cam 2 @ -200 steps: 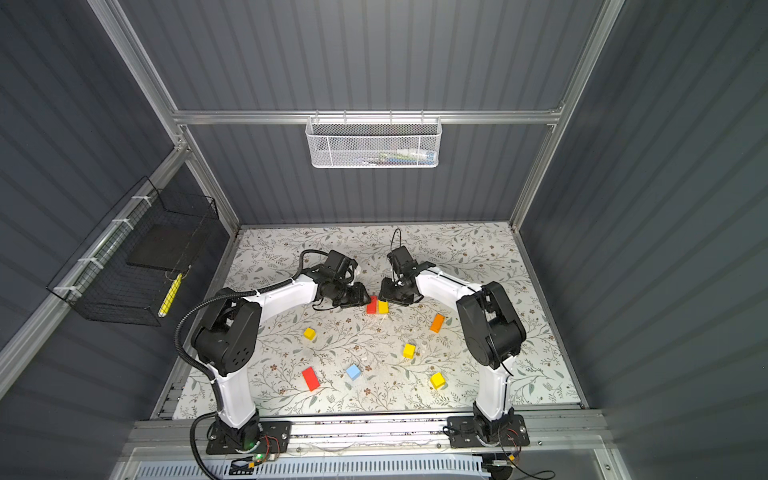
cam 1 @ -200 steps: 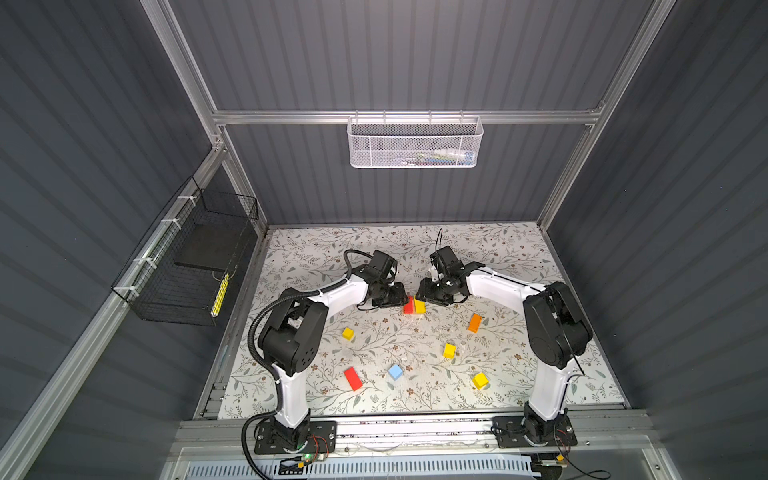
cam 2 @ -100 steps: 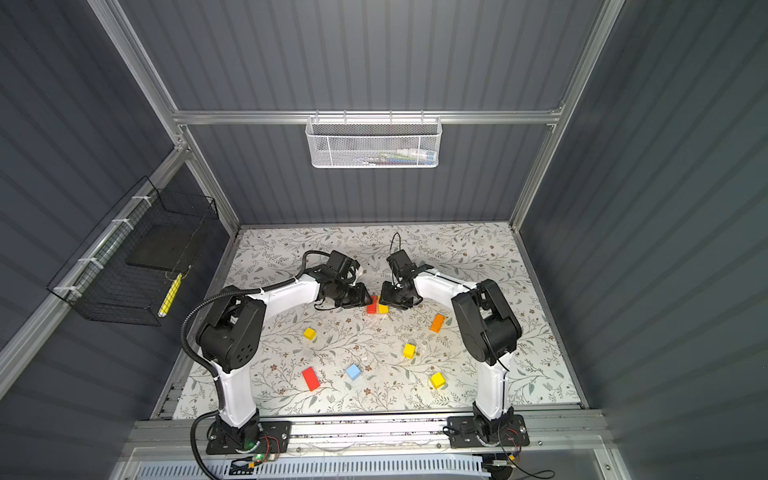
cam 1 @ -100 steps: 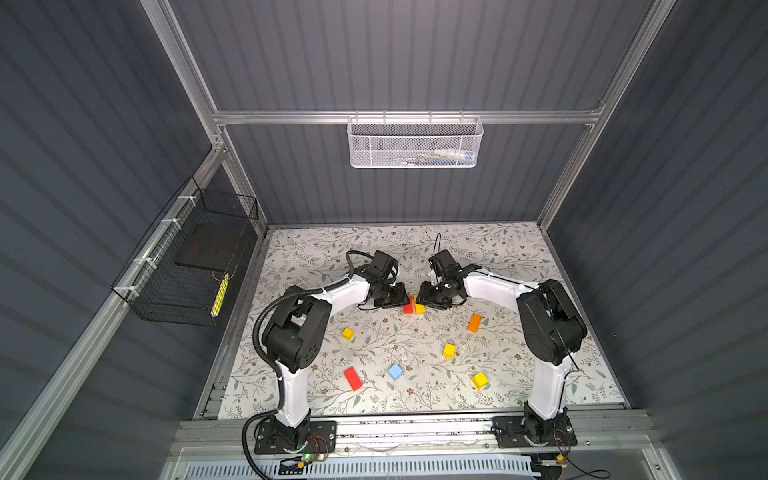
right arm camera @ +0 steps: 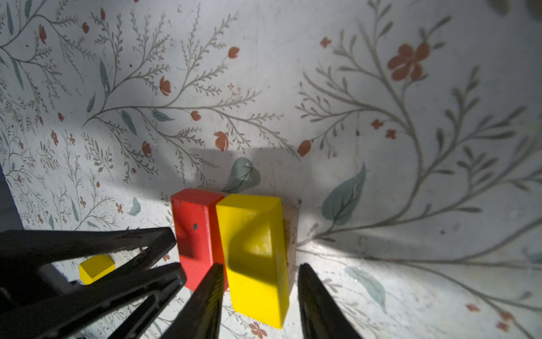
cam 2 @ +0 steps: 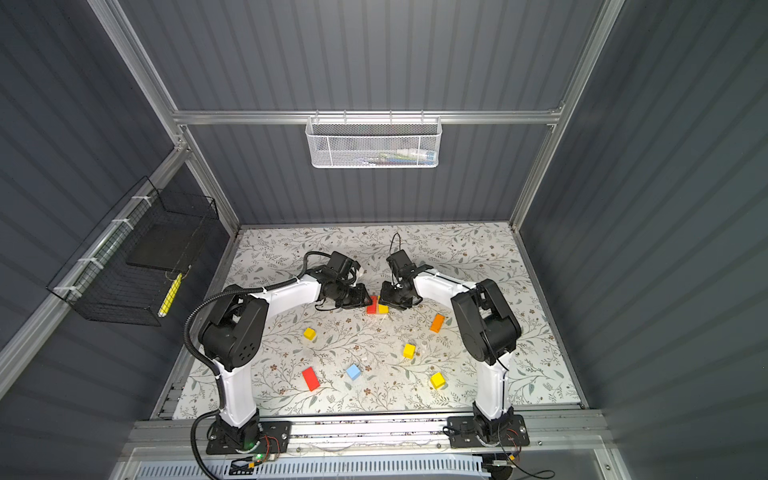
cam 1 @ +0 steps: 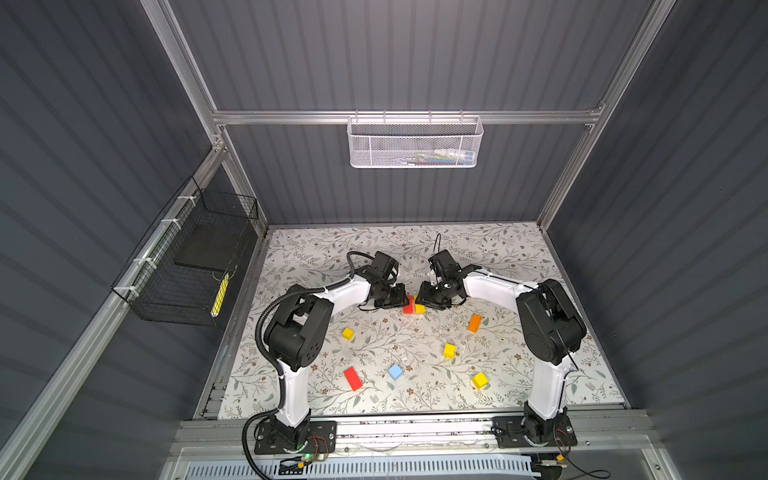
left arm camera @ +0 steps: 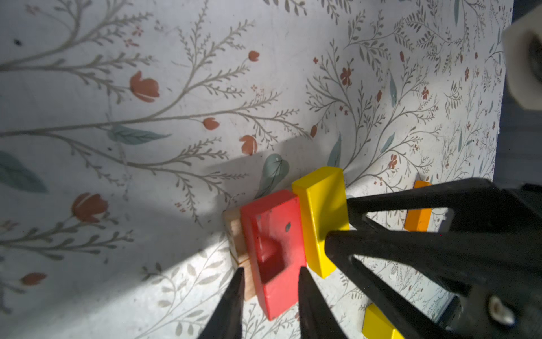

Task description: Build the wood block tower

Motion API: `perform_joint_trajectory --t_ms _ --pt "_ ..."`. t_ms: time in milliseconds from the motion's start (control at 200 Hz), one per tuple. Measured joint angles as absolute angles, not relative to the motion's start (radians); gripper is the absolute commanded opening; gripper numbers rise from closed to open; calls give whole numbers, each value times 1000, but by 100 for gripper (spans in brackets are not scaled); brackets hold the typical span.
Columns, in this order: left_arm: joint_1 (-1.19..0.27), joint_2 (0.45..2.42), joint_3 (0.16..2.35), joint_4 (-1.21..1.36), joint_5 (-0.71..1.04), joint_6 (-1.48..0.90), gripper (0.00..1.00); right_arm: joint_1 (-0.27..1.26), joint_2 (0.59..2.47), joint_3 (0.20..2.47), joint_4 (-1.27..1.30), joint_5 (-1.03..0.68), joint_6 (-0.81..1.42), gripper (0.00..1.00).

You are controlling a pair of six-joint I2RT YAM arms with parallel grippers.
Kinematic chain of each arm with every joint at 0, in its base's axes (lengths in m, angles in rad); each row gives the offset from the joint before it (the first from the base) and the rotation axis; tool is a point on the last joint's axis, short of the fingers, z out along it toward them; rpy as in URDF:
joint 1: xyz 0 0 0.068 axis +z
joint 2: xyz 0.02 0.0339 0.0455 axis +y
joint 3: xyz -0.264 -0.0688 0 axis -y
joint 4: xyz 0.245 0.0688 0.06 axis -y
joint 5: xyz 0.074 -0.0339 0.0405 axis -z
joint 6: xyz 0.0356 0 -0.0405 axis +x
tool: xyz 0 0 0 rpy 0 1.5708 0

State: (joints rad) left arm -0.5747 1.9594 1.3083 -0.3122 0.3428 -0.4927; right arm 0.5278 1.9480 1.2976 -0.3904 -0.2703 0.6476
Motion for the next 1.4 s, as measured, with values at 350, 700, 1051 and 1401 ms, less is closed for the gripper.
perform_joint_trajectory --t_ms 350,700,1051,1401 --pt "-575 1961 1308 -309 350 -493 27 528 1961 1298 -389 -285 651 41" --pt "-575 1962 1308 -309 355 -493 25 528 1961 1298 -385 -288 653 36" --pt "-575 1962 1314 -307 361 -493 23 528 1961 1298 -381 -289 654 31" --pt "-575 1964 1323 -301 368 -493 21 528 1961 1303 -382 -288 654 29"
